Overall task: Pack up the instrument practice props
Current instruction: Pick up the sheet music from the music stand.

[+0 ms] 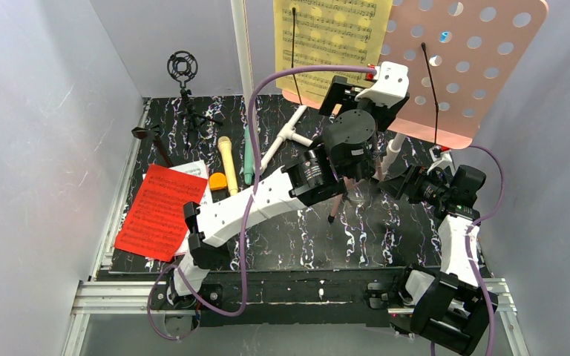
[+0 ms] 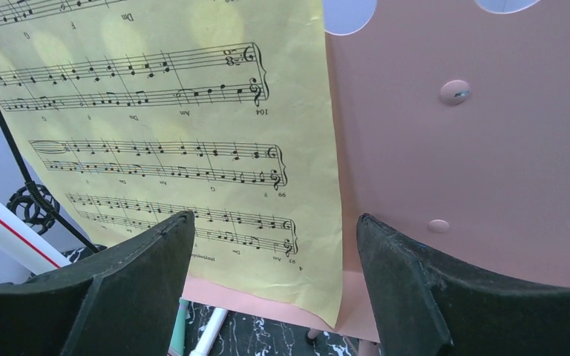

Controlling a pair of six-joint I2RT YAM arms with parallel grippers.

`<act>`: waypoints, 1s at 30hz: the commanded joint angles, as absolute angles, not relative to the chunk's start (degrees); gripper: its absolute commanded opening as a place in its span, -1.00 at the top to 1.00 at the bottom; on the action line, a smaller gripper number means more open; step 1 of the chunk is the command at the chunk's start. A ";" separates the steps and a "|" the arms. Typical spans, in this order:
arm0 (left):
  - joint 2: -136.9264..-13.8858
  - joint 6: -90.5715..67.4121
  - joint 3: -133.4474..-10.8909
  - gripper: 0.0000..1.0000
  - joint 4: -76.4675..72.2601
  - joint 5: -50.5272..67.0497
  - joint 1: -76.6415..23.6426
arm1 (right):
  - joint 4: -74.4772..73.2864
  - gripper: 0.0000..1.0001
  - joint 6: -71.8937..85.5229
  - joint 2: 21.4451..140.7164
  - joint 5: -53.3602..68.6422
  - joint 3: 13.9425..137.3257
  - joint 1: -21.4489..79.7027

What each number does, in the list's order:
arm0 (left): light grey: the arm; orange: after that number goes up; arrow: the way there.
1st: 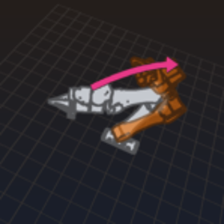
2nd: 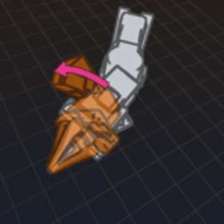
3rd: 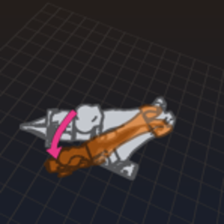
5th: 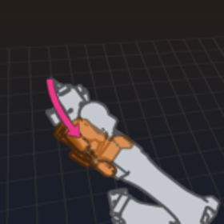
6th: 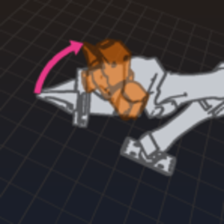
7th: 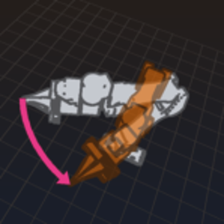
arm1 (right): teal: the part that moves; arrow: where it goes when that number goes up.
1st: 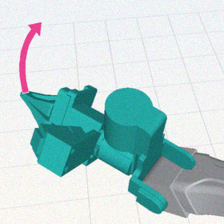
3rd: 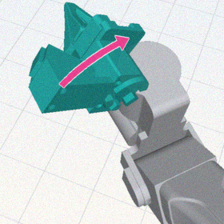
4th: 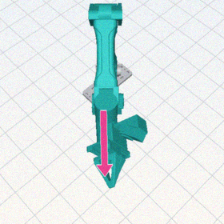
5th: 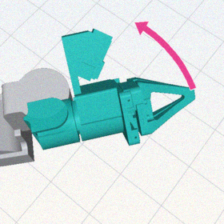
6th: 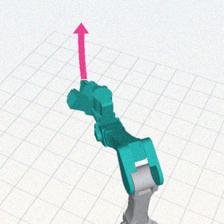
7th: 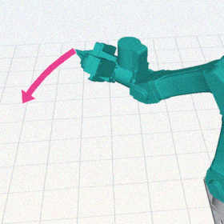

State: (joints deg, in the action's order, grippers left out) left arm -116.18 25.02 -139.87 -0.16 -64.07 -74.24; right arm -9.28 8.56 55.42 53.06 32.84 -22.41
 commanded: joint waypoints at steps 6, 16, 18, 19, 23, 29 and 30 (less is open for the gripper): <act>-113.74 21.62 -138.28 -0.41 -0.35 -64.78 -73.04 | -8.09 -0.93 6.95 54.58 54.23 32.52 -22.24; -111.69 22.24 -135.18 -0.11 -1.59 -64.60 -72.52 | -8.17 -0.93 6.95 54.48 54.49 32.56 -22.21; -111.57 22.41 -135.18 0.02 -1.81 -64.49 -72.51 | -8.17 -0.93 6.99 54.30 54.58 32.56 -22.23; -111.34 22.37 -135.18 0.12 -1.73 -64.31 -72.51 | -8.17 -0.93 6.95 54.24 54.58 32.60 -22.24; -110.38 21.84 -134.73 0.47 -1.24 -63.35 -72.50 | -8.17 -0.93 6.86 54.05 54.67 32.58 -22.23; -106.59 18.20 -131.96 1.00 2.42 -59.10 -72.51 | -8.35 -0.93 6.68 53.76 54.58 32.59 -22.24; -105.54 16.82 -131.13 1.00 3.33 -57.70 -72.51 | -8.42 -0.93 6.64 53.74 54.58 32.57 -22.23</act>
